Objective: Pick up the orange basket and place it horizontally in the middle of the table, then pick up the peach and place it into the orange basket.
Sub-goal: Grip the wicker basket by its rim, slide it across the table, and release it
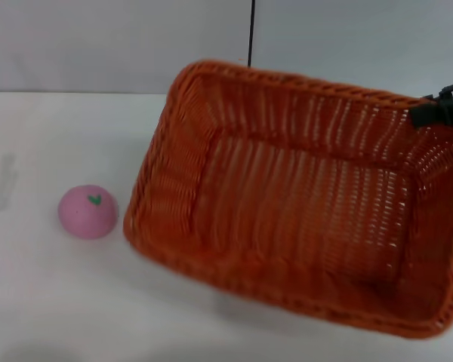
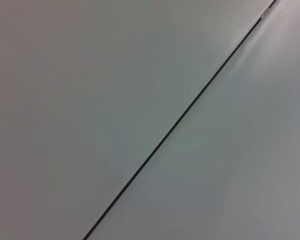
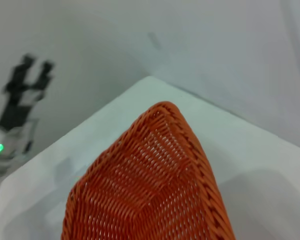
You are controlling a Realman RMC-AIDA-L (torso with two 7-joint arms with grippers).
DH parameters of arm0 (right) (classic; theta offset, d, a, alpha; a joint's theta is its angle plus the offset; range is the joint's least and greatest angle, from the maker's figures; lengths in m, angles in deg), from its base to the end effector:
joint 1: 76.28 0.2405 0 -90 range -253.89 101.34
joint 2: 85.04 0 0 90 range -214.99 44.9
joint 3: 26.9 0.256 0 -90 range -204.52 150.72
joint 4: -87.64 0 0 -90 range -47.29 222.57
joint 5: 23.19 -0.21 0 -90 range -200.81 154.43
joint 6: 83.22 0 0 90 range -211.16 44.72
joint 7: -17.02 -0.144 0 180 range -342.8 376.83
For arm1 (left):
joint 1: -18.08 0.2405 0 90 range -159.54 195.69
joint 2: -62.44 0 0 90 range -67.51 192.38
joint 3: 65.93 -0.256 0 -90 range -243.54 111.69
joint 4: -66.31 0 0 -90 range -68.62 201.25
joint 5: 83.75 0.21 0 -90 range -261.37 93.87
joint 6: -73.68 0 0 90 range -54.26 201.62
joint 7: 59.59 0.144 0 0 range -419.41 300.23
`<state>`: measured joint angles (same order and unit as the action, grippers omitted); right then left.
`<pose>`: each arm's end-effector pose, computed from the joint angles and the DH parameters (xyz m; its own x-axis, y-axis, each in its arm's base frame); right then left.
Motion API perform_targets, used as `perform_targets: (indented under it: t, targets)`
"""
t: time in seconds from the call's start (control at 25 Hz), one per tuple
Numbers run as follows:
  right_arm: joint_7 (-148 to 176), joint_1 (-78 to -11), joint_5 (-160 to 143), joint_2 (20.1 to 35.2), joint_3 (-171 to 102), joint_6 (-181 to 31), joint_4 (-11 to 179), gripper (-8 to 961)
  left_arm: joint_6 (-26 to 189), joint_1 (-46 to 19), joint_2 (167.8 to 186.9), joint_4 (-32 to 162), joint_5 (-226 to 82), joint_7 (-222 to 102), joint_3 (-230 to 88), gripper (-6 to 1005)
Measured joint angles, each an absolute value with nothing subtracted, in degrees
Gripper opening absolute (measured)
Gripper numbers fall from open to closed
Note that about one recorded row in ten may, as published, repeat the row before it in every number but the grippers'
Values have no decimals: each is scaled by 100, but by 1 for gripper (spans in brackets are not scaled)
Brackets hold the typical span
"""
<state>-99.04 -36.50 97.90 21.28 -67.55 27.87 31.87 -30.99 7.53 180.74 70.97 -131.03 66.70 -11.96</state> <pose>0.2015 0.3591 0.1223 0.8081 -0.5340 -0.2487 -0.5496 -0.8354 0.0078 -0.3465 0.2148 0.0576 0.0160 -0.3488 0.9370 0.9400 -0.3142 -0.1330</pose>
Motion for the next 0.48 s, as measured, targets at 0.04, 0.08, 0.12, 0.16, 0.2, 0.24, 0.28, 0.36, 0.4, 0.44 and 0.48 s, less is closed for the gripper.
perform_targets:
  t: [0.04, 0.08, 0.12, 0.16, 0.2, 0.24, 0.28, 0.36, 0.4, 0.44, 0.48]
  targets:
    - [-9797, -3600, 9797, 2108, -6786, 2868, 3193, 206, -3099, 755, 18076, 7097, -13103, 6671, -1196, 713]
    - [-9697, -3536, 9818, 2078, -6840, 2939, 3213, 208, -3099, 760, 18077, 7097, -13104, 6671, -1197, 712]
    - [-9637, -3480, 9835, 2053, -6896, 2963, 3238, 210, -3099, 765, 18080, 7098, -13103, 6671, -1202, 712]
    - [-9576, -3414, 9858, 2032, -6976, 2964, 3280, 212, -3098, 774, 18082, 7098, -13103, 6671, -1224, 711]
    - [-9511, -3347, 9886, 2016, -7050, 2960, 3331, 215, -3097, 777, 18082, 7098, -13104, 6671, -1233, 711]
    - [-9446, -3276, 9917, 2010, -7118, 2944, 3394, 217, -3095, 779, 18085, 7099, -13103, 6671, -1250, 710]
    - [-9387, -3209, 9956, 2009, -7173, 2922, 3481, 219, -3092, 783, 18087, 7100, -13103, 6671, -1273, 710]
    - [-9228, -3054, 10067, 2028, -7268, 2854, 3725, 224, -3089, 794, 18091, 7111, -13103, 6671, -1316, 708]
    - [-9133, -2977, 10132, 2053, -7302, 2785, 3873, 226, -3090, 797, 18091, 7115, -13104, 6671, -1328, 708]
    - [-9038, -2904, 10206, 2091, -7340, 2720, 4032, 228, -3089, 804, 18091, 7124, -13103, 6671, -1348, 707]
    - [-8962, -2844, 10278, 2127, -7363, 2628, 4169, 230, -3089, 820, 18091, 7134, -13103, 6671, -1383, 707]
